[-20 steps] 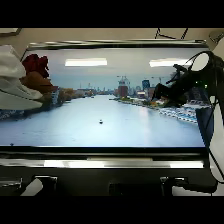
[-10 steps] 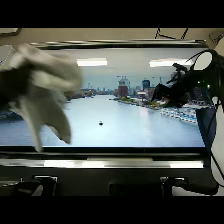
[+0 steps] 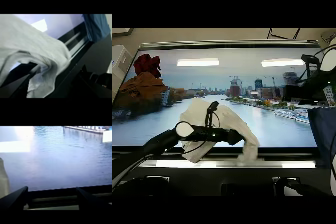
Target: Fold the clothes and pants, and hang the long-sleeved shirts on hangers.
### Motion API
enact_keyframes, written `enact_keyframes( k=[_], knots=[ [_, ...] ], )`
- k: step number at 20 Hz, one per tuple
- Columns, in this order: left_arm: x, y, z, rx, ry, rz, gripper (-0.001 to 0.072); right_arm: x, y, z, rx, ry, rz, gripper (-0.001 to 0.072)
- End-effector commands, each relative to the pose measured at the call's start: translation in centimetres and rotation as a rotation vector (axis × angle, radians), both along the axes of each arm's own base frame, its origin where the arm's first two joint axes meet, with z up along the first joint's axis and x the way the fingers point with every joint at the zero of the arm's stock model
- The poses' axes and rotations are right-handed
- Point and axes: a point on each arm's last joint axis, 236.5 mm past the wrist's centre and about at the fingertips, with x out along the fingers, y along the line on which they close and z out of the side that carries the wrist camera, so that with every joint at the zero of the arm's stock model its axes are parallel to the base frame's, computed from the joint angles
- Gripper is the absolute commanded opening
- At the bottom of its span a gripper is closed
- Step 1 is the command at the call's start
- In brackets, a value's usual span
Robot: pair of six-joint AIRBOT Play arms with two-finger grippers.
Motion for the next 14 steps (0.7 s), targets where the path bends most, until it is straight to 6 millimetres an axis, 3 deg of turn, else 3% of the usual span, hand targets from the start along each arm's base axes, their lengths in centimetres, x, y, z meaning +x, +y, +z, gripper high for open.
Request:
enact_keyframes(
  k=[1, 3, 5, 7, 8, 11, 14],
  knots=[
    [-0.7, 0.4, 0.5, 0.041, 0.072, -0.16, 0.0715, -0.2, 0.2, 0.1, 0.004, 0.001, 0.021, 0.0696],
    [2.8, 6.5, 1.7, 0.149, 0.052, -0.111, 0.0714, -1.0, 3.3, -0.6, 0.133, 0.041, 0.059, 0.0705],
    [5.8, 15.8, 1.0, 0.349, 0.047, 0.011, 0.0714, -3.0, 6.2, -2.5, 0.256, 0.135, 0.114, 0.0712],
    [5.2, 23.2, -0.4, 0.502, 0.105, 0.086, 0.0714, -5.8, 7.6, -5.2, 0.322, 0.239, 0.136, 0.0712],
    [3.9, 25.4, -1.3, 0.524, 0.152, 0.103, 0.0714, -7.3, 7.7, -6.8, 0.332, 0.291, 0.136, 0.0712],
    [-1.1, 27.7, -5.6, 0.541, 0.265, 0.125, 0.0714, -11.3, 7.4, -11.8, 0.326, 0.4, 0.116, 0.0712],
    [-5.0, 26.9, -8.9, 0.498, 0.341, 0.097, 0.0714, -14.8, 7.6, -15.4, 0.339, 0.503, 0.082, 0.0711]
  ],
)
